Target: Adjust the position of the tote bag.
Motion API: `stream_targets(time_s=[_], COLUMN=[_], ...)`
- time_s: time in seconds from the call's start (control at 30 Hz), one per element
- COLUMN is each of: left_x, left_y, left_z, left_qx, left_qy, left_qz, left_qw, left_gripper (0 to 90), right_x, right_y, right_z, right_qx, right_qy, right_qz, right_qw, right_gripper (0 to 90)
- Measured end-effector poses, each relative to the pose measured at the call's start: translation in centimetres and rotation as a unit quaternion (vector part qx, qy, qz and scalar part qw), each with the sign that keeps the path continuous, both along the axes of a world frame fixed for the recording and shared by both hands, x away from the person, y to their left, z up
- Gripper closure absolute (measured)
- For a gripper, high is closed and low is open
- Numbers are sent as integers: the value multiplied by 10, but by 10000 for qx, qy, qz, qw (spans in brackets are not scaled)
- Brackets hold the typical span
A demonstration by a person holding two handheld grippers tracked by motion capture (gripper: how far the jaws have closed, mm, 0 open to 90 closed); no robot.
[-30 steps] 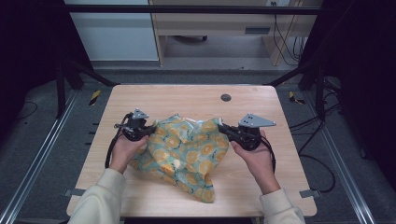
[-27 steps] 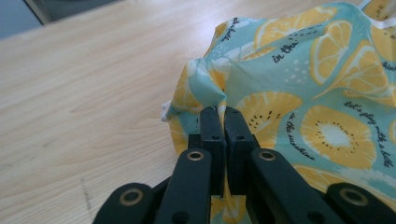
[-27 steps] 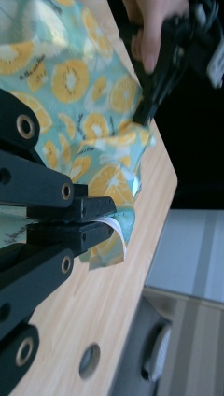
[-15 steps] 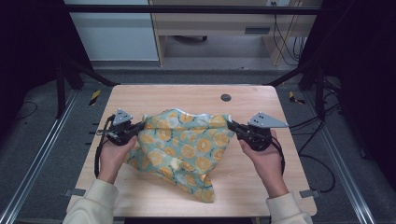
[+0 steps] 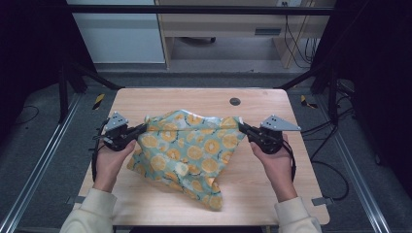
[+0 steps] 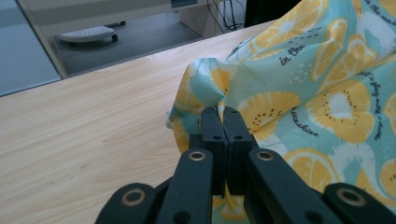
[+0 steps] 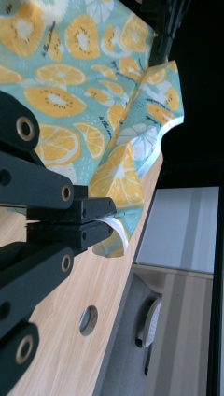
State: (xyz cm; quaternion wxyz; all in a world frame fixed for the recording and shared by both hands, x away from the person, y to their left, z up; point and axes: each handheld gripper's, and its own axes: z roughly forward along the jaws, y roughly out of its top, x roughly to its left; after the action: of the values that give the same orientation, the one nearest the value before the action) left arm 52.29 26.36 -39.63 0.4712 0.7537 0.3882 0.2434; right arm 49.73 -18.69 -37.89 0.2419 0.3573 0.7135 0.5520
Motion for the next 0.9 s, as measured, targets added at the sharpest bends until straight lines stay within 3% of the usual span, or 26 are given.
stream_targets(time_s=[0.17,0.4,0.57,0.9], left_x=[-2,-9,-13,-29], left_y=[-1,-2,-4,-3], left_z=[2,2,3,9], left_qx=[-96,182,-43,-93], left_qy=[-45,-234,-251,-337], left_qz=[-111,-141,-166,-155], left_qw=[9999,9995,9995,9993], left_gripper=[900,900,900,900], right_x=[2,2,-2,-6], right_y=[-6,-6,-9,-16], right_z=[4,6,7,12], right_qx=[68,132,184,404], right_qy=[-43,-100,-197,-262], right_qz=[-20,-67,-162,-85], right_qw=[10000,9998,9995,9988], right_gripper=[896,896,897,897])
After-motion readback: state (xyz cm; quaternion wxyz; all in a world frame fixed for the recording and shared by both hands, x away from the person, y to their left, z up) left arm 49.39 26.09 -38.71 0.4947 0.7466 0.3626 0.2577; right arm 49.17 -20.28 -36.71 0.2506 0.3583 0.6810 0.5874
